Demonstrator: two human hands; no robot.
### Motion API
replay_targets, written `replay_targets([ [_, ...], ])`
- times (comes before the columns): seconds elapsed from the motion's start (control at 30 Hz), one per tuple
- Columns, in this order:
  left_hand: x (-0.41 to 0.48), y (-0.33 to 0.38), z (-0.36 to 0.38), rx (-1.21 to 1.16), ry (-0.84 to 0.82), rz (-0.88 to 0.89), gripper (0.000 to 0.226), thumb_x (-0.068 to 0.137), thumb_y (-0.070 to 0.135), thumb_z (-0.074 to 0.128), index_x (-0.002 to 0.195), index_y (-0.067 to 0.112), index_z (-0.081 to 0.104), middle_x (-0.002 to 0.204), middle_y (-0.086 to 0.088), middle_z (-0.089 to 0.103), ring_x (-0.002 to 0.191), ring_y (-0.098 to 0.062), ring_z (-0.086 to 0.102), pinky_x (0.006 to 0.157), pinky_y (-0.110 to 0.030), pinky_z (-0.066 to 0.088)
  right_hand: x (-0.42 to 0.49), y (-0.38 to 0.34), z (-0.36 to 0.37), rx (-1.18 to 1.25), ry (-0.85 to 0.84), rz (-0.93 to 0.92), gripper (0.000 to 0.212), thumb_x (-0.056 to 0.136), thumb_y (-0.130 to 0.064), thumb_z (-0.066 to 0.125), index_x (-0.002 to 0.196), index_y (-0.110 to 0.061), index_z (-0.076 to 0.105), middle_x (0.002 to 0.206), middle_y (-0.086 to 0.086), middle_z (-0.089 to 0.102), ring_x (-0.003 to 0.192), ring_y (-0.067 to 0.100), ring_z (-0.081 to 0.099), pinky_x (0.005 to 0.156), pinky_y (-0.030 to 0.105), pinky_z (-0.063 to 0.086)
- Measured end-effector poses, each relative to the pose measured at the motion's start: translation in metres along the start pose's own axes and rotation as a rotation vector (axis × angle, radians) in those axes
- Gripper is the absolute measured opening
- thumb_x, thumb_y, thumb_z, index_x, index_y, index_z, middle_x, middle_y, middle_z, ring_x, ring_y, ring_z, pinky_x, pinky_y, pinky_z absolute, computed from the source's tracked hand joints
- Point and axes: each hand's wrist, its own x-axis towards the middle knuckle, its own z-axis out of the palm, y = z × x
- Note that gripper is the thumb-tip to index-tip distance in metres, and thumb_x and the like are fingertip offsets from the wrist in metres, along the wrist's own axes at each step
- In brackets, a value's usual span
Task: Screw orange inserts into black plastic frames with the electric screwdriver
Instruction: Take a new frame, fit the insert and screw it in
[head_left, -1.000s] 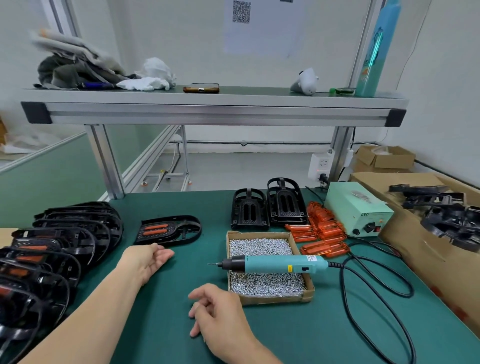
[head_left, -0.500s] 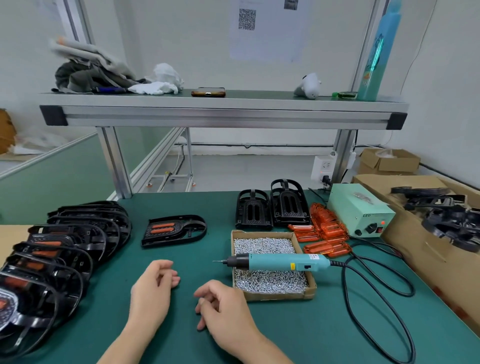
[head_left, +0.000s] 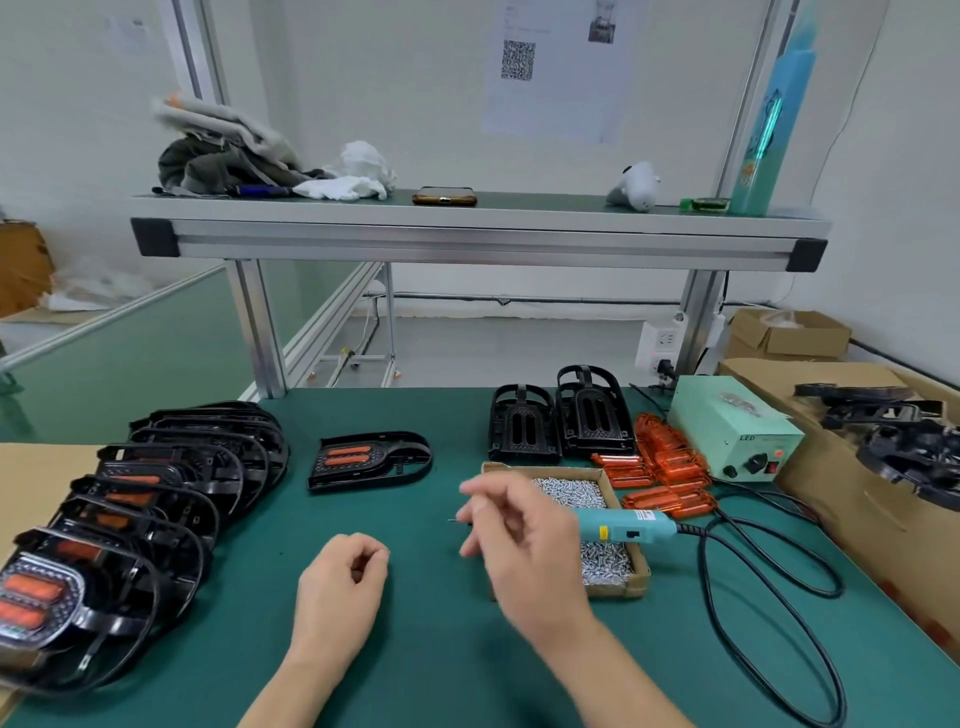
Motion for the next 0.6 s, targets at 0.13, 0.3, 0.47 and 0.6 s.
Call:
replay_targets([
  [0.13, -0.001, -0.001, 0.000, 0.010, -0.005, 0.002, 0.024, 0.089, 0.008, 0.066, 0.071, 0.024, 0.064, 0.079, 0.005, 0.065, 0.077, -0.006, 0.059, 0.069, -0.012, 0.038, 0.057, 0.002, -0.037, -0.264, 0.017, 0.019, 0.020, 0.095, -0.003, 0.063, 0.095, -0.021, 0.071, 0.082, -0.007, 0.070, 0.072, 0.010, 0.069, 0.067, 0.020, 0.055],
  [0.3, 0.001, -0.003, 0.000, 0.027, -0.005, 0.010, 0.024, 0.090, 0.010, 0.065, 0.071, 0.025, 0.063, 0.078, 0.006, 0.064, 0.076, -0.005, 0.058, 0.067, -0.010, 0.038, 0.108, 0.044, -0.078, -0.707, -0.063, 0.154, 0.018, 0.094, -0.011, 0.062, 0.099, -0.024, 0.072, 0.102, -0.005, 0.065, 0.086, 0.005, 0.061, 0.085, 0.023, 0.049],
  [0.47, 0.003, -0.004, 0.001, 0.006, -0.001, 0.004, 0.025, 0.090, 0.010, 0.065, 0.070, 0.025, 0.063, 0.077, 0.007, 0.063, 0.076, -0.005, 0.057, 0.067, -0.011, 0.038, 0.129, 0.080, -0.094, -1.018, -0.177, 0.307, 0.025, 0.097, -0.017, 0.058, 0.119, -0.021, 0.068, 0.119, 0.005, 0.066, 0.109, 0.023, 0.060, 0.095, 0.034, 0.047],
  [0.6, 0.002, -0.005, 0.002, -0.017, 0.007, 0.002, 0.026, 0.090, 0.009, 0.065, 0.070, 0.025, 0.063, 0.077, 0.007, 0.064, 0.077, -0.006, 0.058, 0.069, -0.015, 0.040, 0.136, 0.089, -0.093, -1.147, -0.238, 0.383, 0.033, 0.098, -0.018, 0.052, 0.128, -0.023, 0.064, 0.131, 0.004, 0.064, 0.119, 0.026, 0.058, 0.097, 0.037, 0.049],
])
